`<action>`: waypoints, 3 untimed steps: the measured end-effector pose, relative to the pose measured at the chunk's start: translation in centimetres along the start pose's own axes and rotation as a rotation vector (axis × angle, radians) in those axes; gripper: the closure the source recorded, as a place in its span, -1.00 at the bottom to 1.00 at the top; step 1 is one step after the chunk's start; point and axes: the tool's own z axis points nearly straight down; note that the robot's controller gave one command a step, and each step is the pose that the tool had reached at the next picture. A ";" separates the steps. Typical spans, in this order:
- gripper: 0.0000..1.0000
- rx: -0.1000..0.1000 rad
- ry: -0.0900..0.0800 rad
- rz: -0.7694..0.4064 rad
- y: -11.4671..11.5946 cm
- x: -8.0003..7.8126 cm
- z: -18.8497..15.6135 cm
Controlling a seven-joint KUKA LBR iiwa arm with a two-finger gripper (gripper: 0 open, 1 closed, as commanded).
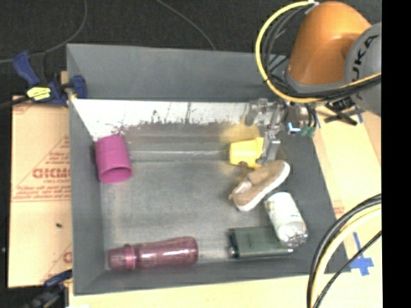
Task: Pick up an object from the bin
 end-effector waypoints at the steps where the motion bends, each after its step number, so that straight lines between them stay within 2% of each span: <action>1: -1.00 0.001 -0.007 -0.002 0.0 -0.1 -0.5; 2: -1.00 0.002 -0.006 -0.245 -2.9 3.1 7.7; 3: -1.00 0.006 -0.010 -0.543 -5.9 7.1 6.5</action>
Offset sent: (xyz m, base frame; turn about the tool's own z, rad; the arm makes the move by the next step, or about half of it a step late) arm -0.0638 -0.0558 -0.1562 -0.4723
